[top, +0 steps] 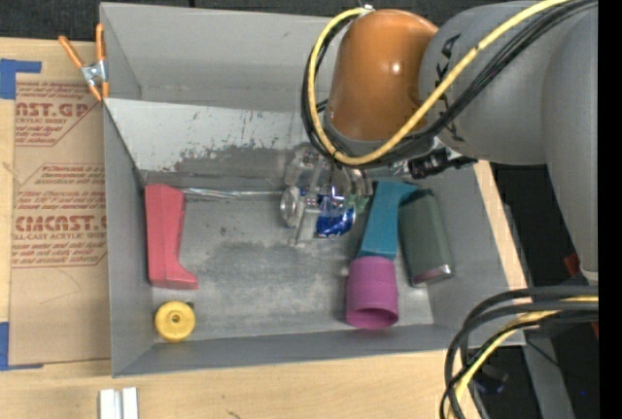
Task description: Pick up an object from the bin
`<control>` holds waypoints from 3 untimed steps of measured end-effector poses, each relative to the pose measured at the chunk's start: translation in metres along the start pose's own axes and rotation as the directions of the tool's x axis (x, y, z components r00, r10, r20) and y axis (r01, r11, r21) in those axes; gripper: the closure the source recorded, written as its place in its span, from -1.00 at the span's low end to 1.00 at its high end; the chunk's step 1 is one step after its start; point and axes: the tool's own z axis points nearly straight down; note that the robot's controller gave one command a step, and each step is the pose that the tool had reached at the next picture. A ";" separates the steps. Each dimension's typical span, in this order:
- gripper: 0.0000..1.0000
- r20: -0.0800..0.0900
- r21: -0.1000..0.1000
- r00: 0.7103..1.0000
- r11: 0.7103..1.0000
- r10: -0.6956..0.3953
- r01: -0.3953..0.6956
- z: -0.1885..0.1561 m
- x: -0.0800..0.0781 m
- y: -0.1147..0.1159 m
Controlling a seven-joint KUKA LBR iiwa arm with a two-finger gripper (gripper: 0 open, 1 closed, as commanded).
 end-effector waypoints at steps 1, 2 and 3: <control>-1.00 0.003 -0.003 0.989 0.989 0.145 -0.145 0.018 0.009 -0.020; -1.00 -0.001 0.000 0.961 0.961 0.278 -0.278 0.017 0.023 -0.038; -1.00 0.006 -0.002 0.990 0.990 0.143 -0.143 0.033 0.023 -0.046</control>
Offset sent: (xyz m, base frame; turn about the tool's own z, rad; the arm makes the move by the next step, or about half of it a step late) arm -0.0508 -0.0589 -0.0068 0.1156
